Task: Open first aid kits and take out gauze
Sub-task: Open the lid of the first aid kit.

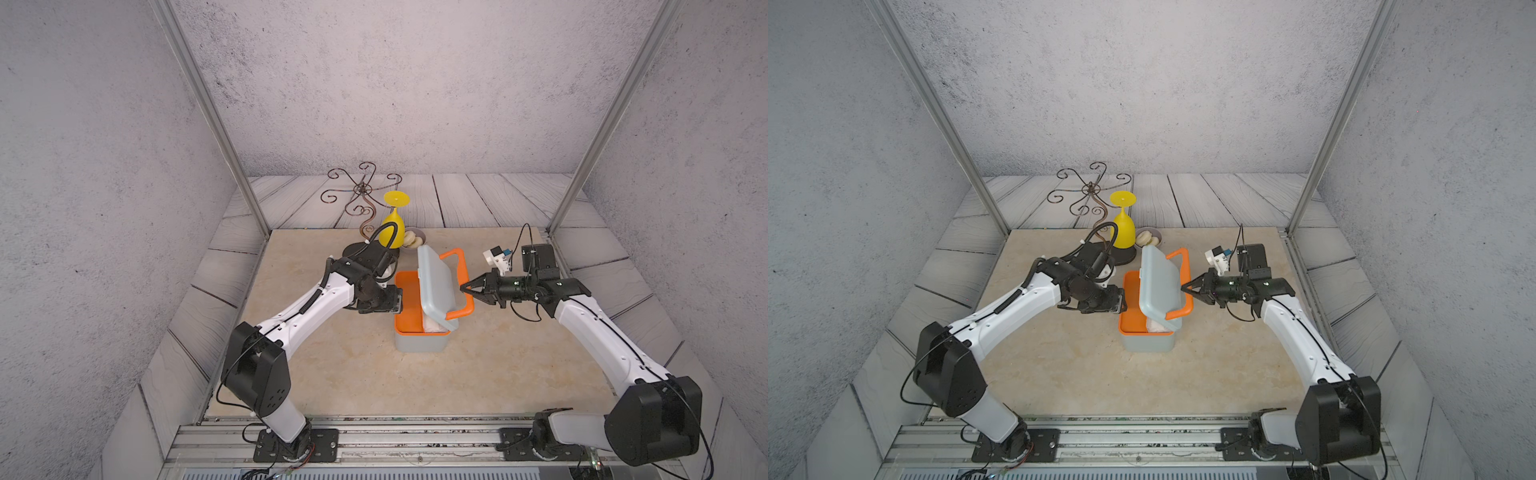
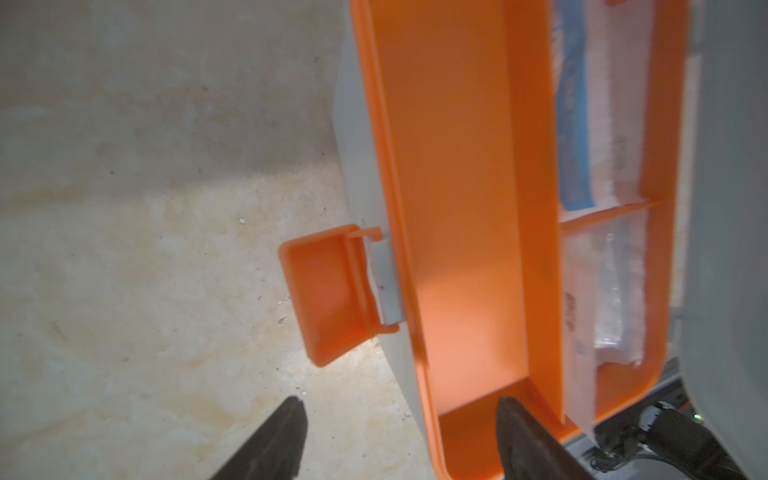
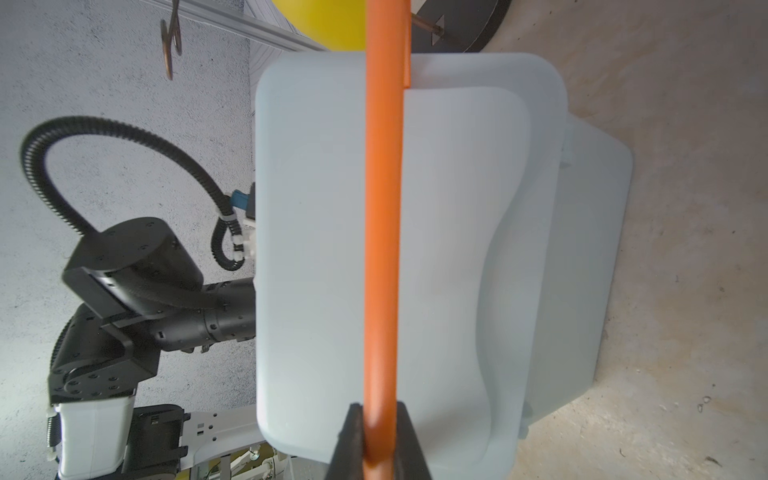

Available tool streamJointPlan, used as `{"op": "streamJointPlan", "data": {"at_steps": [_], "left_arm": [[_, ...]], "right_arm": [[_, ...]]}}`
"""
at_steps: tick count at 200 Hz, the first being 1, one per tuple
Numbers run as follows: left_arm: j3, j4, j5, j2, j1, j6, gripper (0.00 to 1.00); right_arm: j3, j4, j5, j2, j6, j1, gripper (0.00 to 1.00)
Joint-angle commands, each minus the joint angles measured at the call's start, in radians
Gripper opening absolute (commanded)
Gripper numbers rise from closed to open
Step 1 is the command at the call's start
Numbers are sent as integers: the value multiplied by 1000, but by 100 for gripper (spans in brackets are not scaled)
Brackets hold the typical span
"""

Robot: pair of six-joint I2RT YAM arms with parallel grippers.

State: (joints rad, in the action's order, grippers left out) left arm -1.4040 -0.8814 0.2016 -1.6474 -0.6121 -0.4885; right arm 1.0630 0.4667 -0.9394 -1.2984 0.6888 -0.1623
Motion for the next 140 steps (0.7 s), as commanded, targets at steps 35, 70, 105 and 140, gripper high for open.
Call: {"op": "streamJointPlan", "data": {"at_steps": [35,70,105,140], "left_arm": [[-2,-73,-106,-97,-21,45,75],[2,-77,-123,-103,-20,43,75],[8,-83,-134,-107,-20,42,75],[13,-81,-141,-106,-18,39,75]], "right_arm": [[-74,-58,-38,60,-18,58,0],[-131,-8,-4,93,-63,118,0],[-200,41,60,130,-108,186,3],[-215,111,179,160,-144,201,10]]}}
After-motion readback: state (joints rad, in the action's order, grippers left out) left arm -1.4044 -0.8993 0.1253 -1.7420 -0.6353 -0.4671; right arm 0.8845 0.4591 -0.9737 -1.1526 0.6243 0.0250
